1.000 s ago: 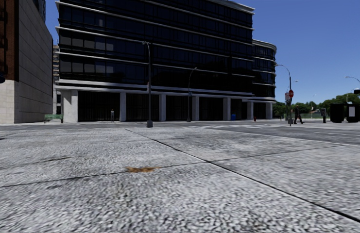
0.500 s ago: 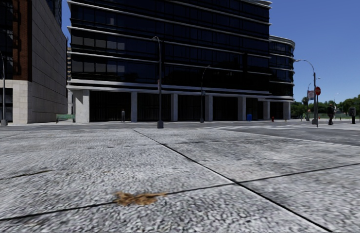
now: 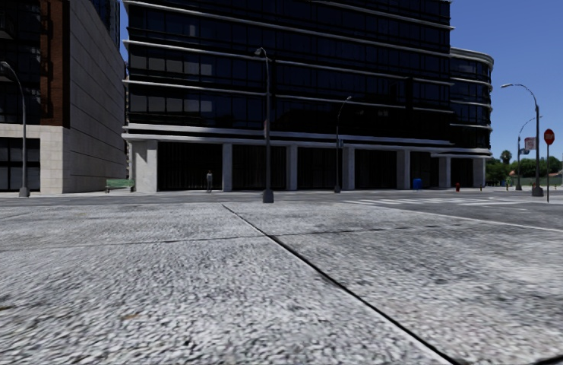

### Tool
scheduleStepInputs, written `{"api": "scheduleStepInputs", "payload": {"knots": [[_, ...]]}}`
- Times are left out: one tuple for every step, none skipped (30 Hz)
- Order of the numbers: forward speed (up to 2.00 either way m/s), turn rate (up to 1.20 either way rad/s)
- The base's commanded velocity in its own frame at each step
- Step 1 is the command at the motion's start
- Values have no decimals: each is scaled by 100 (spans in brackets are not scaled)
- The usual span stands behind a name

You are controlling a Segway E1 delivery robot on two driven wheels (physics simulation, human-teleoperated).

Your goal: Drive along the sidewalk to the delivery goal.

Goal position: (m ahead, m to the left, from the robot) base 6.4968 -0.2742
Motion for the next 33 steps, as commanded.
{"api": "scheduleStepInputs", "payload": {"knots": [[200,27],[200,27],[200,27],[200,27],[200,27],[200,27],[200,27],[200,27],[200,27],[200,27],[200,27],[200,27],[200,27],[200,27],[200,27],[200,27],[200,27],[200,27],[200,27],[200,27],[200,27],[200,27],[200,0],[200,0],[200,0],[200,0],[200,0],[200,0],[200,0],[200,0],[200,0],[200,0],[200,0]]}}
